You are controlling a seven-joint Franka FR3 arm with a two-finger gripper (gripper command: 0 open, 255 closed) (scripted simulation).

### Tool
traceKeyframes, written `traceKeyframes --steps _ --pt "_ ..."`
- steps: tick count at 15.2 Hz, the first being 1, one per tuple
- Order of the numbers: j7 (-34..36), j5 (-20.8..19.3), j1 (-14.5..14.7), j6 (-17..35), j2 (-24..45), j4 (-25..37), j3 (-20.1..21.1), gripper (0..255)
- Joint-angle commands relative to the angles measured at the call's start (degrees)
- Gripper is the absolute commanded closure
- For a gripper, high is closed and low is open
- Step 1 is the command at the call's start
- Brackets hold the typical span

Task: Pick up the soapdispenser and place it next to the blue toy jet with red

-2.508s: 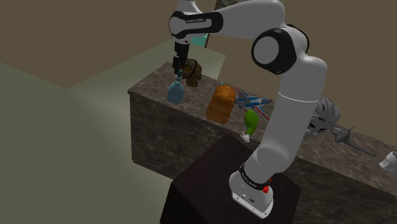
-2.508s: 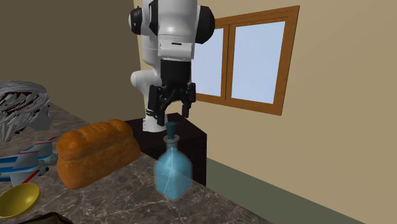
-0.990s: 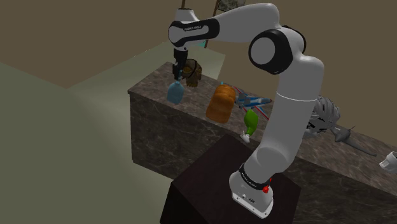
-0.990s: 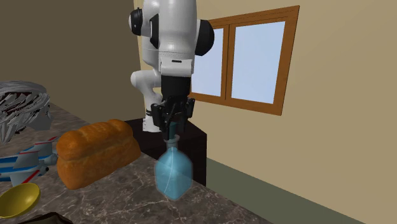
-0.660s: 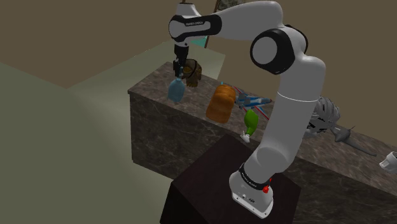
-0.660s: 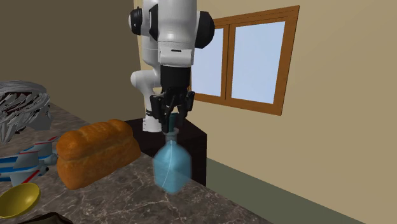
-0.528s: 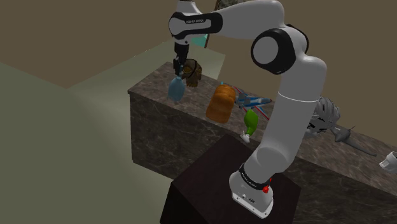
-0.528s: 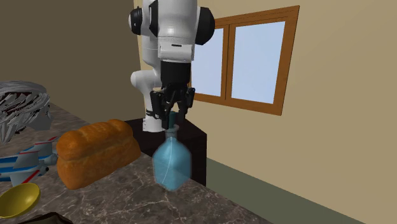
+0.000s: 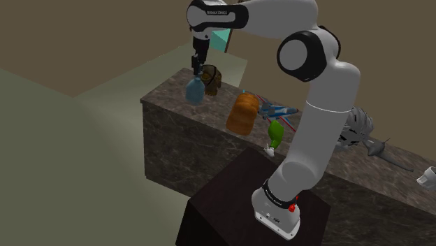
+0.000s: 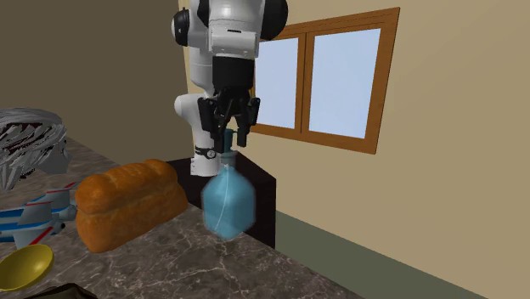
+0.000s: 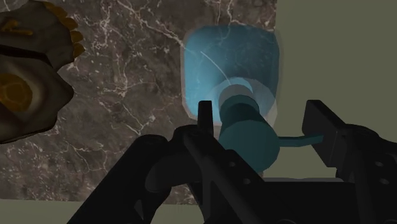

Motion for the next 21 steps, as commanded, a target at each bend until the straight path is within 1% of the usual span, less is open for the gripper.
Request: traceKeyframes --steps 1,10,19,21 --pt "-0.1 0.0 0.0 -1.7 -0.1 1.6 0.0 255" --pt "-0.6 0.1 -0.2 -8.8 0.3 9.1 -0.1 255" --pt "-1.1 0.4 -0.4 -16.4 2.2 18.7 -0.1 255" --pt "-1.9 -0.2 -0.7 -14.8 -2.9 12.0 -0.6 255"
